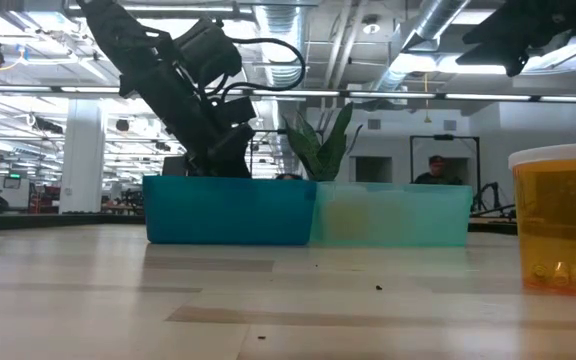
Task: Pick and place medicine bottles into bin by pill shape (circle, oval)
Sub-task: Put the small yellow tablet bottle into the blue bin, then put the large orange capsule bottle into the green bin
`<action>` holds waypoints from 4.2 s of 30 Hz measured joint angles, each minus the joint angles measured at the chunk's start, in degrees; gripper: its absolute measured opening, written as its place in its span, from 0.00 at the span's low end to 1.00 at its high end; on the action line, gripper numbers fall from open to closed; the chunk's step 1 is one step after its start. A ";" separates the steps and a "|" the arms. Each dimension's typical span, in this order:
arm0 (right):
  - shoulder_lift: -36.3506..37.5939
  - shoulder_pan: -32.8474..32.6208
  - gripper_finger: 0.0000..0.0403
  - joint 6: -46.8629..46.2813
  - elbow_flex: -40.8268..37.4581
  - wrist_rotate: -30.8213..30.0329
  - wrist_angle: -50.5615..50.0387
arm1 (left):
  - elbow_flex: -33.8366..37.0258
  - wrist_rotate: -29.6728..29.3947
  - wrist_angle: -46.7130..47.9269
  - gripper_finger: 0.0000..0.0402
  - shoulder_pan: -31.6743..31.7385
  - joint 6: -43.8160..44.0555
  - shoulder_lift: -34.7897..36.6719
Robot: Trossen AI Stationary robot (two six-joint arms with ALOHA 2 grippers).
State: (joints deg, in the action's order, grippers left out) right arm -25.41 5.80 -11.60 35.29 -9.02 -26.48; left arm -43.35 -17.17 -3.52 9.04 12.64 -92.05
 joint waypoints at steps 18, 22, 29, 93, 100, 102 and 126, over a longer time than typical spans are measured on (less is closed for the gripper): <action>0.00 0.00 0.59 -0.12 0.02 -0.04 0.00 | -1.08 -0.92 2.01 0.48 -0.04 0.52 0.02; 0.00 0.00 0.59 -0.11 0.02 -0.04 0.00 | -4.19 -2.15 5.27 0.54 -0.04 -1.17 0.13; 0.00 -0.01 0.59 -0.06 0.02 -0.04 0.00 | -12.39 -3.15 14.35 0.60 -1.02 -4.34 0.13; -0.02 -0.17 0.59 -0.46 0.04 4.72 -6.71 | -61.22 -1.17 15.30 0.70 -33.32 0.74 -41.31; -0.02 -0.17 0.59 -0.57 0.04 4.74 -6.51 | -60.50 -4.27 15.29 0.70 -33.36 1.50 -41.29; -0.02 -0.17 0.59 -0.58 0.04 4.72 -6.51 | -60.50 -3.68 15.50 0.69 -33.38 1.95 -41.27; -0.02 -0.17 0.59 -0.15 0.04 4.72 -6.51 | -60.50 0.29 15.60 0.49 -31.47 0.51 -41.22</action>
State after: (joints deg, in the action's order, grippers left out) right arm -25.43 5.63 -11.74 35.33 -4.29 -32.99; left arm -103.85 -16.87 12.08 -22.44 13.15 -133.27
